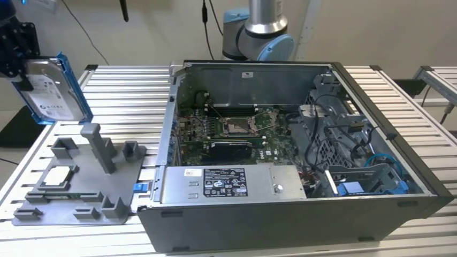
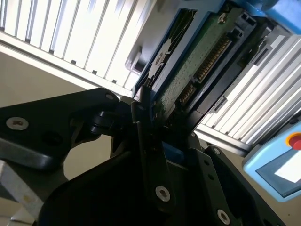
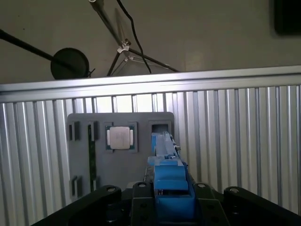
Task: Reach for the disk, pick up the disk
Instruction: 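Pick up the disk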
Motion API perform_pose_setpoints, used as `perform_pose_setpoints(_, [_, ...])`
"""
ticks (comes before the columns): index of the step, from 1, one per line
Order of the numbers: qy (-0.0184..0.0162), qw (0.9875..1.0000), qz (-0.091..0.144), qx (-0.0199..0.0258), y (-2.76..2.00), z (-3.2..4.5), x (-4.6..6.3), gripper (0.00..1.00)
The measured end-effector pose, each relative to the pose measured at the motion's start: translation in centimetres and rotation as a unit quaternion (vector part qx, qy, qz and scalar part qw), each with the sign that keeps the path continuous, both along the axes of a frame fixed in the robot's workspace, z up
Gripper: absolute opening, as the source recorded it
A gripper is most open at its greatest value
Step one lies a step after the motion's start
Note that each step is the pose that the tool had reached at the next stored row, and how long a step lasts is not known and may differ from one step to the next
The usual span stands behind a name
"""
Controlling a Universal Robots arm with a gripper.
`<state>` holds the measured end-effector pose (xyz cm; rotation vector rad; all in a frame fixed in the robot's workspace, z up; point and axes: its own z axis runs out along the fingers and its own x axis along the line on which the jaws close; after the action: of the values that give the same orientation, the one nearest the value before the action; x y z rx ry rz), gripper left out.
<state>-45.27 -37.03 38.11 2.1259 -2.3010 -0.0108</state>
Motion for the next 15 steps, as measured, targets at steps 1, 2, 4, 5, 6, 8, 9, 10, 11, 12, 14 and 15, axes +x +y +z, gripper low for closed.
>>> perform_pose_setpoints(1, [0.0000,1.0000,0.000,0.0000,0.01,0.23,0.0,0.00])
perform_pose_setpoints(2, [0.0000,1.0000,0.000,0.0000,0.01,0.46,0.0,0.00])
perform_pose_setpoints(4, [0.0000,1.0000,0.000,0.0000,0.01,1.01,0.0,0.00])
perform_pose_setpoints(5, [0.0000,1.0000,0.000,0.0000,0.01,1.31,0.0,0.00])
perform_pose_setpoints(6, [0.0000,1.0000,0.000,0.0000,0.01,1.63,0.0,0.00])
perform_pose_setpoints(8, [0.0000,1.0000,0.000,0.0000,0.01,2.25,0.0,0.00])
perform_pose_setpoints(9, [0.0000,1.0000,0.000,0.0000,0.00,2.56,0.0,0.00])
perform_pose_setpoints(10, [0.0000,1.0000,0.000,0.0000,0.00,2.87,0.0,0.00])
perform_pose_setpoints(11, [0.0000,1.0000,0.000,0.0000,0.00,3.21,0.0,0.00])
perform_pose_setpoints(12, [0.0001,1.0000,0.000,0.0000,0.00,3.52,0.0,0.00])
perform_pose_setpoints(14, [0.0000,1.0000,0.000,0.0000,0.00,4.23,0.0,0.00])
perform_pose_setpoints(15, [0.0000,1.0000,0.000,0.0000,0.00,4.58,0.0,0.00])
